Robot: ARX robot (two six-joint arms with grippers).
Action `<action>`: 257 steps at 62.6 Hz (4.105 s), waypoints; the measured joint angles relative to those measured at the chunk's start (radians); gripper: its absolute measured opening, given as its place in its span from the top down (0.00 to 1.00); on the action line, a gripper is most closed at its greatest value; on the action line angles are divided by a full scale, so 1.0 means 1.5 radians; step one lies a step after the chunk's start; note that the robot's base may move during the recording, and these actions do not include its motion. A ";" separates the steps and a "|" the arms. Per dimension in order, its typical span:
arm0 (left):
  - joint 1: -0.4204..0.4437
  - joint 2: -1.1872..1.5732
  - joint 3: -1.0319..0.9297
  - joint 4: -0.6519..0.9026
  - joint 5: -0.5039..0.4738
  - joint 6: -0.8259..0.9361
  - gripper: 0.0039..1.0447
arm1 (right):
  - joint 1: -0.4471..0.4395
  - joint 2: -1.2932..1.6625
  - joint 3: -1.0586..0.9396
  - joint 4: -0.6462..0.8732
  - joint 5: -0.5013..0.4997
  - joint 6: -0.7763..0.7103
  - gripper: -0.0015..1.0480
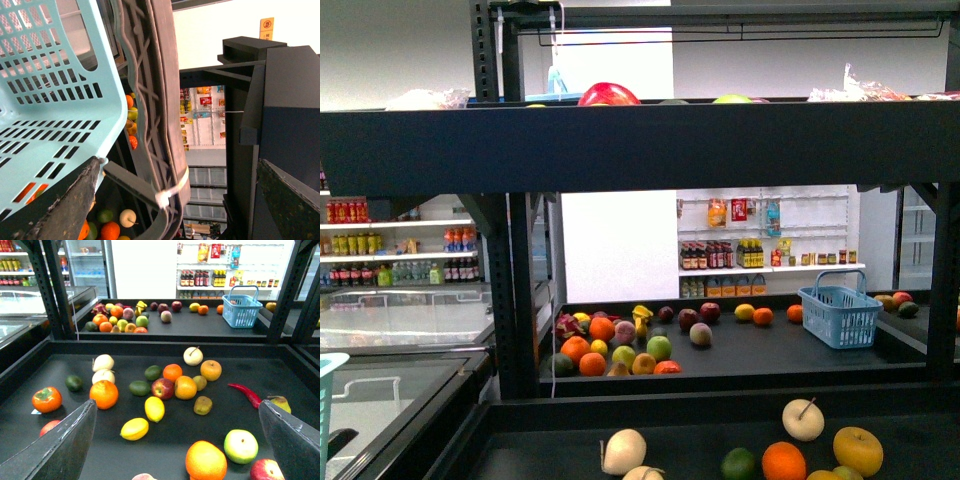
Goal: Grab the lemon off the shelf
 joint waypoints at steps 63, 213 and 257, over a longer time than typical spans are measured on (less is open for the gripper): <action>-0.042 0.077 0.140 -0.102 -0.012 0.029 0.91 | 0.000 0.000 0.000 0.000 0.000 0.000 0.07; -0.654 0.093 0.161 -0.067 0.040 0.179 0.94 | -0.066 1.262 0.550 0.019 -0.030 0.225 0.07; -0.654 0.093 0.161 -0.067 0.040 0.180 0.94 | 0.079 1.650 0.976 -0.098 0.070 0.544 0.07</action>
